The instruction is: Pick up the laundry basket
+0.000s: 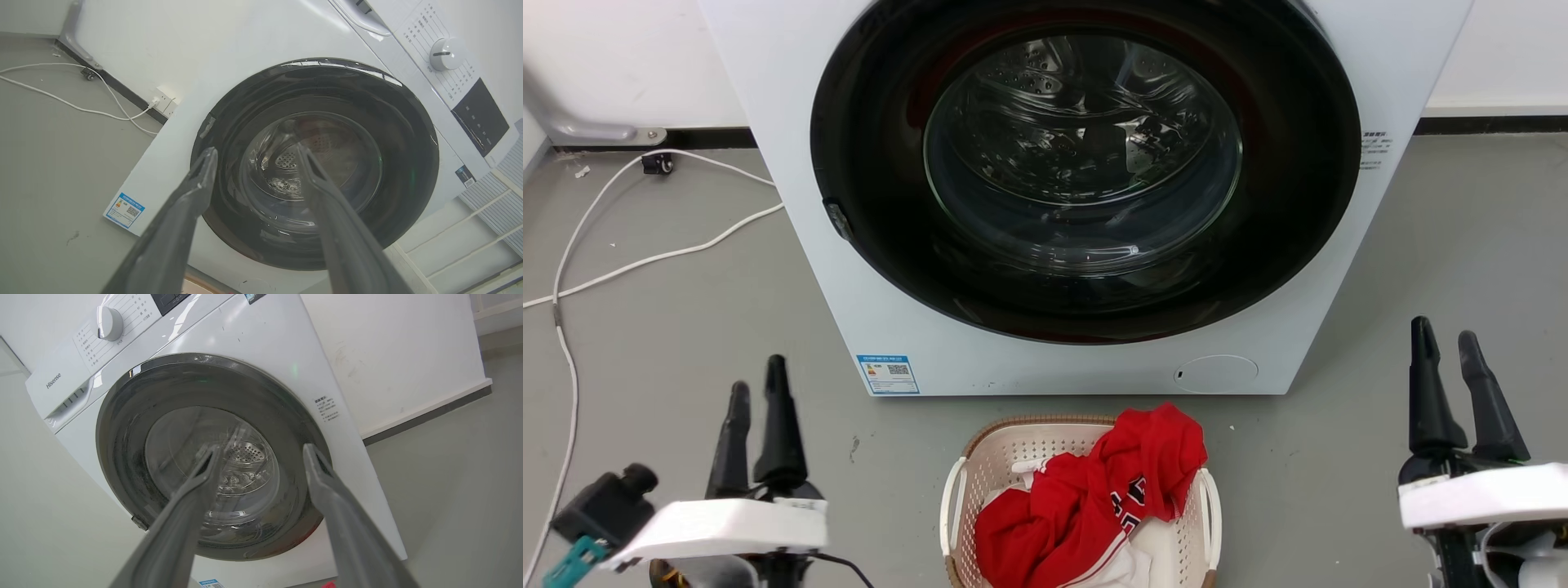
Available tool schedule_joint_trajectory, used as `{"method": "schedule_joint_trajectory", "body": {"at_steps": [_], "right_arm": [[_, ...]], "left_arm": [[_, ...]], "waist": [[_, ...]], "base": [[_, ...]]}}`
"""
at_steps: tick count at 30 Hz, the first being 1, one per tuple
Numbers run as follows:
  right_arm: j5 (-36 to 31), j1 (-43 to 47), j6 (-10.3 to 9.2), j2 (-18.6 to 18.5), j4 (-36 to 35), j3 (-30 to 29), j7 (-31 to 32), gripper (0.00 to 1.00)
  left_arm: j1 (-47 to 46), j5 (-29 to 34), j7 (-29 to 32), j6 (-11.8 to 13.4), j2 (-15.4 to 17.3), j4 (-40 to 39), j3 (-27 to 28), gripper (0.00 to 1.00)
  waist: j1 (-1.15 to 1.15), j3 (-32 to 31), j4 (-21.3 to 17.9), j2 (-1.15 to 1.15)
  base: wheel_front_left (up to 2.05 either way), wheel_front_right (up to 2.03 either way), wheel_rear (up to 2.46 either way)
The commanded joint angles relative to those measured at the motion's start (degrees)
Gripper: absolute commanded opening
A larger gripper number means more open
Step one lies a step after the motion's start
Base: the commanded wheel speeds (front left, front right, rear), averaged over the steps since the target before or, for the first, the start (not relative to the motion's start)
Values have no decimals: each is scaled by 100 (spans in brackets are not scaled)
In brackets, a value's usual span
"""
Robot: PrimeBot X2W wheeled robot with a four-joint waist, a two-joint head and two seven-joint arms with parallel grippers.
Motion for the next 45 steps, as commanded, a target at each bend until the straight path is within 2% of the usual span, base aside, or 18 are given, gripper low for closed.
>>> {"method": "schedule_joint_trajectory", "body": {"at_steps": [1, 6, 18, 38, 45], "right_arm": [[-189, 24, 1, -17, -106, 28, -56, 100], [-604, 100, 1, -17, -99, 97, -139, 100], [-1456, 274, 1, -17, 152, 208, -322, 100], [-2591, 404, 1, -17, 484, 252, -578, 100], [-2877, 440, 0, -17, 507, 279, -666, 100]], "left_arm": [[4, 275, -47, -46, 17, -139, -82, 100], [82, 1030, -128, -85, 18, -202, -417, 100], [197, 2252, -316, 141, 142, -144, -941, 100], [290, 3256, -568, 570, 512, 111, -1715, 100], [331, 3468, -646, 568, 528, 161, -1834, 100]], "waist": [[0, 0, -3, 0], [0, 3, -14, 0], [0, 4, -34, 0], [0, 1, -54, 0], [0, -2, -59, 0]], "base": [[0, 0, 0], [0, 0, 0], [0, 0, 0], [0, 0, 0], [0, 0, 0]]}}
